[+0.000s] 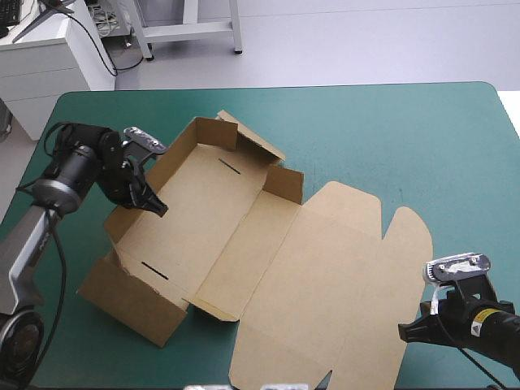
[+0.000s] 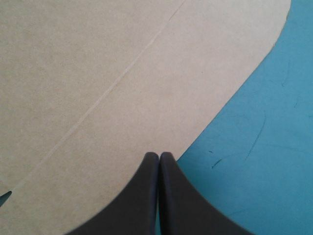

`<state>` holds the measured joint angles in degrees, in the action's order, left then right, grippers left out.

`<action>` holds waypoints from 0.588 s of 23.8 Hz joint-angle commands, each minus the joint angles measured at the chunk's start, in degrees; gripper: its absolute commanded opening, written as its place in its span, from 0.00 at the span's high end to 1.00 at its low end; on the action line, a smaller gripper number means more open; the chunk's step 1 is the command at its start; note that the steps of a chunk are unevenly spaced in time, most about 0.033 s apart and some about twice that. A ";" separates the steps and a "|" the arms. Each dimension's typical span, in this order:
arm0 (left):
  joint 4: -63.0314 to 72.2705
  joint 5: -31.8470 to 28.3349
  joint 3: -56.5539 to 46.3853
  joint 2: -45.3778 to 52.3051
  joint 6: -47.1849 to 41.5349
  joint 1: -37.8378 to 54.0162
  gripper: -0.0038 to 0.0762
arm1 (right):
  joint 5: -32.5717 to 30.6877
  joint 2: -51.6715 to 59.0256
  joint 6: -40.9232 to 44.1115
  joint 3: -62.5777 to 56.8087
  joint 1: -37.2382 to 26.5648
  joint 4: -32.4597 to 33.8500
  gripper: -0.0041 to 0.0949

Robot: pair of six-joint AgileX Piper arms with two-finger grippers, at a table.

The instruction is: Fold the box

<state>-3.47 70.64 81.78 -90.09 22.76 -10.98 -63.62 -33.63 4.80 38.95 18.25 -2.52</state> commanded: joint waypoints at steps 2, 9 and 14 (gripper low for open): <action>-8.53 3.07 7.48 -2.91 0.47 -6.27 0.96 | 1.64 -0.16 0.41 1.55 -0.26 -0.28 0.98; -24.26 -5.81 11.72 -8.26 1.68 -15.07 0.96 | 1.66 -0.16 1.60 1.55 -0.26 -0.28 0.98; -34.75 -14.99 11.72 -8.26 0.24 -24.41 0.96 | 1.34 -0.16 1.74 1.55 -0.26 -0.28 0.98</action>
<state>-32.27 59.34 91.65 -101.01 24.36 -32.10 -64.22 -33.63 6.51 38.95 18.25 -2.52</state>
